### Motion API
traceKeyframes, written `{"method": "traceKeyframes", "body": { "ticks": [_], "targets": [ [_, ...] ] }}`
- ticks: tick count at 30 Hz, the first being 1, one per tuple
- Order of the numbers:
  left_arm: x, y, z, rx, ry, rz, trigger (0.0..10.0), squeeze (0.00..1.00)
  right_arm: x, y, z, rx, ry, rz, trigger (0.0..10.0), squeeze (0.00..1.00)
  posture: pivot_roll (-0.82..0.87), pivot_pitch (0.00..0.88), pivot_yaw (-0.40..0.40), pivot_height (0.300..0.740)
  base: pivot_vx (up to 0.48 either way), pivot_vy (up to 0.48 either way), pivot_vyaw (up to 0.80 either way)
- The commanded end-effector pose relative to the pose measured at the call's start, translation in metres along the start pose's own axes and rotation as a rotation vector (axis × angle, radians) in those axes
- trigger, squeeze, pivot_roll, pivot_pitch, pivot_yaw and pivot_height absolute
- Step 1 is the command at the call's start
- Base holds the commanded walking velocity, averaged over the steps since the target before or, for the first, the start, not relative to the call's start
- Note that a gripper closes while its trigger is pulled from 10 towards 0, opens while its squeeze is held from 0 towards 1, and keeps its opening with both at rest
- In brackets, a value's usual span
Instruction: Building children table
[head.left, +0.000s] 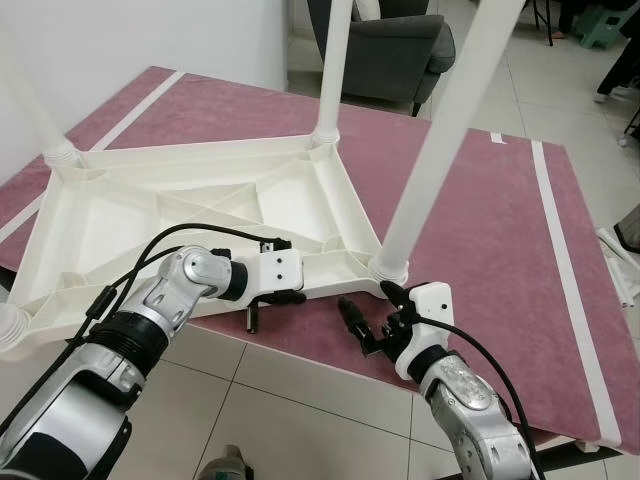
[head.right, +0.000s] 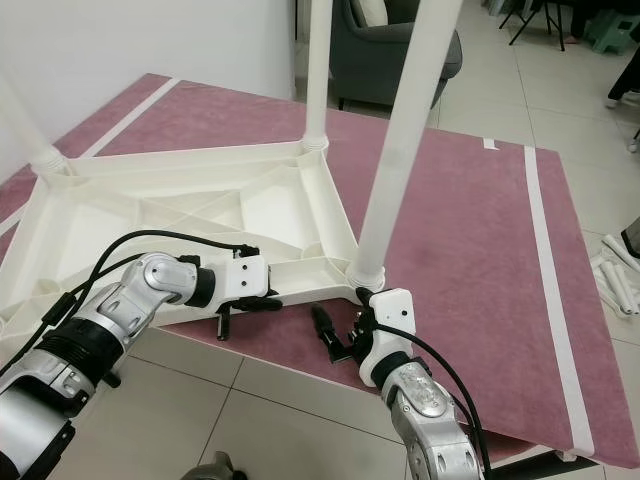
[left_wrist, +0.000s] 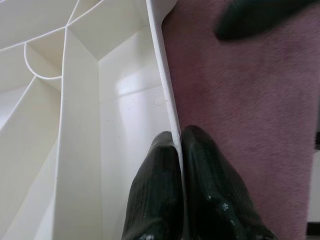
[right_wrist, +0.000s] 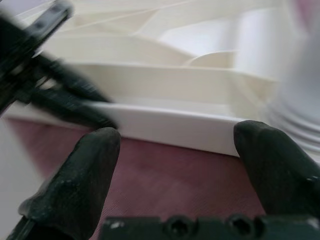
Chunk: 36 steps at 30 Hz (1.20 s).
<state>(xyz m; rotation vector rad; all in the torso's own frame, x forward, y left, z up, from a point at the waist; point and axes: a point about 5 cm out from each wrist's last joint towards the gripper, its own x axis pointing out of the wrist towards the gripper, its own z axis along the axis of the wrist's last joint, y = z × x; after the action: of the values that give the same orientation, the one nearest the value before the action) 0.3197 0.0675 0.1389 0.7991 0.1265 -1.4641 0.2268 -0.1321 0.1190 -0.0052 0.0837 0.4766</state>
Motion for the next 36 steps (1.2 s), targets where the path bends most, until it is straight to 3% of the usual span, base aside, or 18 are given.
{"method": "traceKeyframes", "body": {
  "ticks": [1, 2, 8, 14, 15, 18, 19, 21, 22, 27, 33, 34, 35, 36],
  "targets": [
    [-0.001, 0.017, 0.044, 0.243, -0.107, -0.009, 0.0, 0.0, -0.005, 0.009, -0.003, 0.012, 0.031, 0.084, 10.0, 0.0, 0.09, 0.0, 0.026, 0.74, 0.0, 0.0, 0.0],
    [0.0, 0.018, 0.038, 0.242, -0.09, 0.01, 0.0, 0.0, -0.017, 0.015, -0.002, -0.015, 0.064, 0.172, 10.0, 0.0, 0.06, 0.002, 0.011, 0.74, 0.0, 0.0, 0.0],
    [0.001, 0.015, 0.033, 0.29, -0.069, -0.019, 0.0, 0.0, -0.041, 0.006, -0.005, -0.05, 0.135, 0.222, 10.0, 0.0, 0.06, 0.0, 0.015, 0.74, 0.0, 0.0, 0.0],
    [0.004, 0.029, 0.03, 0.255, -0.019, 0.077, 0.3, 0.0, -0.044, -0.005, -0.003, -0.108, 0.153, 0.21, 10.0, 0.0, 0.04, 0.0, 0.023, 0.74, 0.0, 0.0, 0.0],
    [0.005, 0.034, 0.025, 0.224, 0.015, 0.146, 10.0, 0.0, -0.042, -0.008, 0.0, -0.116, 0.142, 0.2, 10.0, 0.0, 0.04, 0.0, 0.022, 0.74, 0.0, 0.0, 0.0],
    [0.005, 0.04, 0.014, 0.138, 0.068, 0.232, 10.0, 0.0, -0.038, -0.009, 0.002, -0.114, 0.127, 0.19, 10.0, 0.0, 0.05, 0.0, 0.014, 0.74, 0.0, 0.0, 0.0],
    [0.002, 0.042, 0.007, 0.101, 0.102, 0.266, 2.6, 0.0, -0.035, -0.007, 0.002, -0.115, 0.125, 0.2, 10.0, 0.0, 0.06, 0.0, 0.007, 0.74, 0.0, 0.0, 0.0],
    [0.002, 0.042, 0.007, 0.101, 0.102, 0.266, 2.6, 0.0, -0.035, -0.007, 0.002, -0.115, 0.125, 0.2, 10.0, 0.0, 0.06, 0.0, 0.007, 0.74, 0.0, 0.0, 0.0],
    [-0.002, 0.042, 0.0, 0.079, 0.12, 0.27, 0.0, 0.0, -0.032, -0.004, 0.002, -0.109, 0.124, 0.217, 10.0, 0.0, 0.07, 0.0, -0.004, 0.74, 0.0, 0.0, 0.0],
    [-0.015, 0.041, -0.013, 0.063, 0.148, 0.286, 0.0, 0.0, -0.027, 0.002, 0.003, -0.106, 0.124, 0.257, 10.0, 0.0, 0.09, 0.0, -0.014, 0.74, 0.0, 0.0, 0.0],
    [-0.028, 0.037, -0.027, 0.044, 0.181, 0.279, 0.0, 0.0, -0.02, -0.003, 0.006, -0.119, 0.119, 0.259, 10.0, 0.0, 0.11, 0.0, -0.039, 0.74, 0.0, 0.0, 0.0],
    [-0.031, 0.036, -0.031, 0.048, 0.199, 0.284, 9.4, 0.0, -0.019, -0.004, 0.007, -0.124, 0.117, 0.262, 10.0, 0.0, 0.11, 0.0, -0.036, 0.74, 0.0, 0.0, 0.0],
    [-0.034, 0.034, -0.033, 0.065, 0.206, 0.277, 10.0, 0.0, -0.019, -0.006, 0.007, -0.127, 0.116, 0.264, 10.0, 0.0, 0.12, 0.0, -0.034, 0.74, 0.0, 0.0, 0.0],
    [-0.035, 0.032, -0.033, 0.076, 0.207, 0.273, 10.0, 0.0, -0.02, -0.007, 0.007, -0.13, 0.115, 0.264, 10.0, 0.0, 0.12, 0.0, -0.034, 0.74, 0.0, 0.0, 0.0]
  ]
}}
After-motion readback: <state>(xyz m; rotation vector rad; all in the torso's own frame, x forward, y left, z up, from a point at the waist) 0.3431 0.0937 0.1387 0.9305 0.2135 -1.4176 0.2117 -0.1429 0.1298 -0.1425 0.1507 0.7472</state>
